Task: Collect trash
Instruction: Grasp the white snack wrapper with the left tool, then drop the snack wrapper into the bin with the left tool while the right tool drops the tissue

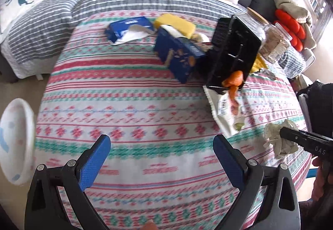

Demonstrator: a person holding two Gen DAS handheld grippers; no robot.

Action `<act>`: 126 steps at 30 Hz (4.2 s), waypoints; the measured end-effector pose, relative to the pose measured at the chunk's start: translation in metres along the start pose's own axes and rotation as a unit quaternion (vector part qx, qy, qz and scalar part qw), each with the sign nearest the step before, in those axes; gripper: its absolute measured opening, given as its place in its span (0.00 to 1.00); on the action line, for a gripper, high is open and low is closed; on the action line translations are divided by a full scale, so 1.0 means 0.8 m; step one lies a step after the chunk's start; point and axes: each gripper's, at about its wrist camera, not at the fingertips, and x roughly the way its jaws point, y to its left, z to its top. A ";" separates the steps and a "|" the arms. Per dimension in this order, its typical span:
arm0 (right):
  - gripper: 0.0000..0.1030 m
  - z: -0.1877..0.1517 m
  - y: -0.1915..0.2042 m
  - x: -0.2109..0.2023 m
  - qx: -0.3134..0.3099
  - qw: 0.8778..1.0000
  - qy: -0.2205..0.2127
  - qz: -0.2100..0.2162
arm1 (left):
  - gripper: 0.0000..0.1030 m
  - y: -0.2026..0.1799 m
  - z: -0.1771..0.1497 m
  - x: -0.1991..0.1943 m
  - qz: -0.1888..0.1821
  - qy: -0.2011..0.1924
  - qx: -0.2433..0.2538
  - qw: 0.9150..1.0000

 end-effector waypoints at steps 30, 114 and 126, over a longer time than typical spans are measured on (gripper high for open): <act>0.24 0.010 -0.040 -0.039 0.048 0.998 -0.039 0.009 | 0.09 -0.014 -0.005 -0.010 -0.077 -0.027 0.015 0.997; 0.72 0.006 0.534 0.102 -0.204 0.967 -0.047 0.142 | 0.90 0.400 -0.128 -0.195 0.220 -0.069 -0.212 0.950; 0.86 0.006 0.444 0.055 -0.202 0.971 -0.079 0.103 | 0.94 0.361 -0.114 -0.189 0.218 -0.069 -0.177 0.957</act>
